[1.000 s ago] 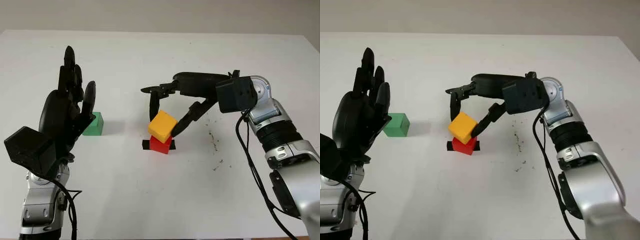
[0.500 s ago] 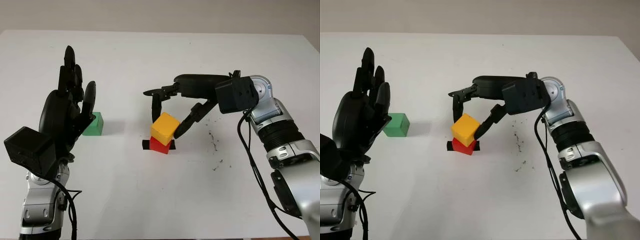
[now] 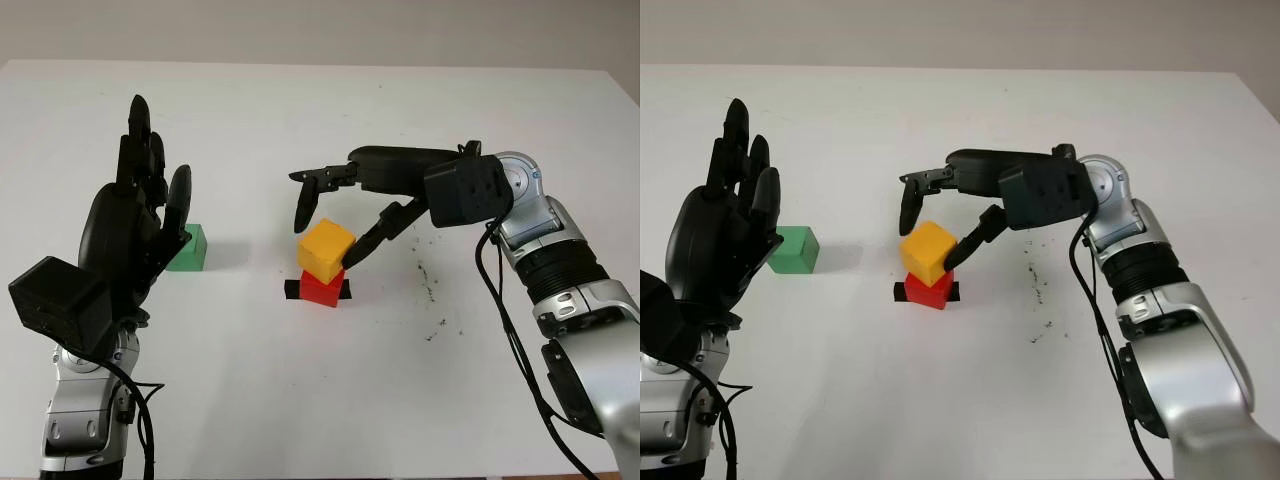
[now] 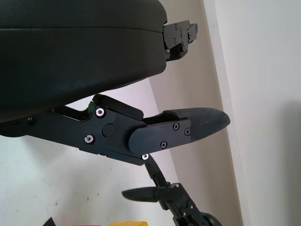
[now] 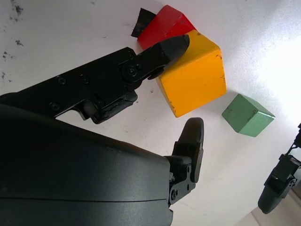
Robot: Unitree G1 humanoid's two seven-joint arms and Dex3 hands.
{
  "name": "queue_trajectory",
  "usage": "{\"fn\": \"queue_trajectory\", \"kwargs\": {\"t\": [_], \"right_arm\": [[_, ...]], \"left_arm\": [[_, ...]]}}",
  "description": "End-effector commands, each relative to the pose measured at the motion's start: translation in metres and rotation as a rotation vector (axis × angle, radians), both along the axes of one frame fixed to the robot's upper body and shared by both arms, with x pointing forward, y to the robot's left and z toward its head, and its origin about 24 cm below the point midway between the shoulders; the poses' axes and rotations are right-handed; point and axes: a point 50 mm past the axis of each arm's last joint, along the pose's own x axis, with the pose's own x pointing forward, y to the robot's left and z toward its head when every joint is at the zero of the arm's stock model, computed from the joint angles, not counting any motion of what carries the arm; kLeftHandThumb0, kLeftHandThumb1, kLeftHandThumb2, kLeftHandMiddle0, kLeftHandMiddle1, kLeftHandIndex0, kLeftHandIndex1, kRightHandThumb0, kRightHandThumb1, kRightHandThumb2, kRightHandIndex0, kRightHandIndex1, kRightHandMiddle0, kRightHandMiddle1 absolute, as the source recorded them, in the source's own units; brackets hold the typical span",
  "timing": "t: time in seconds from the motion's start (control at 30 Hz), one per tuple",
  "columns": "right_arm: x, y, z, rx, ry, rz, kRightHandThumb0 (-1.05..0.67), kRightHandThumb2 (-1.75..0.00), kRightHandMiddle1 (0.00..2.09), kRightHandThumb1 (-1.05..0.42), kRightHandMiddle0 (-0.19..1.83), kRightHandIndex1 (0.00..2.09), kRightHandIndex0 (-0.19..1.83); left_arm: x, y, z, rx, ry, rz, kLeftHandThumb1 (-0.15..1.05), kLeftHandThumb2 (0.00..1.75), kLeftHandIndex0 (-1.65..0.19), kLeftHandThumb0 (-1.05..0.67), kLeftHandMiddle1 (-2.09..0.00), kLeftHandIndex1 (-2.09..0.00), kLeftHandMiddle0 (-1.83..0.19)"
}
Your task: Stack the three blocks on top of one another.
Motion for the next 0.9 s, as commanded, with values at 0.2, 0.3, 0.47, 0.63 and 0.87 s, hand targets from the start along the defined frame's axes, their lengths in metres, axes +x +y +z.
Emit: {"fn": "queue_trajectory", "kwargs": {"t": [0.2,0.3,0.47,0.63,0.87], "right_arm": [[-0.004,0.000,0.006,0.010,-0.028,0.020,-0.62,-0.05,0.73,-0.86,0.06,0.04,-0.03],[-0.007,-0.002,0.009,0.016,-0.036,0.026,-0.65,-0.05,0.67,-0.86,0.02,0.03,-0.05],[-0.013,-0.012,0.023,-0.027,-0.060,0.038,-0.75,-0.05,0.53,-0.86,-0.05,0.03,-0.10],[-0.018,-0.031,0.042,0.010,0.011,0.031,-0.96,-0.07,0.26,-0.94,-0.18,0.00,-0.19],[-0.019,-0.060,0.039,0.409,0.200,-0.113,-1.00,-0.28,0.10,-1.05,-0.19,0.00,-0.19]], "left_arm": [[-0.003,0.002,0.003,0.015,-0.008,0.009,1.05,0.59,0.19,-0.67,-0.05,-0.03,0.19],[-0.004,0.003,0.003,0.019,-0.005,0.012,1.05,0.59,0.19,-0.67,-0.05,-0.03,0.19],[-0.005,0.005,0.004,0.018,0.003,0.022,1.05,0.57,0.19,-0.69,-0.05,-0.04,0.19],[-0.007,0.009,0.005,0.024,0.014,0.044,1.05,0.55,0.19,-0.73,-0.03,-0.03,0.19],[-0.011,0.021,0.004,0.041,0.014,0.087,1.05,0.56,0.16,-0.69,-0.05,-0.05,0.17]]}}
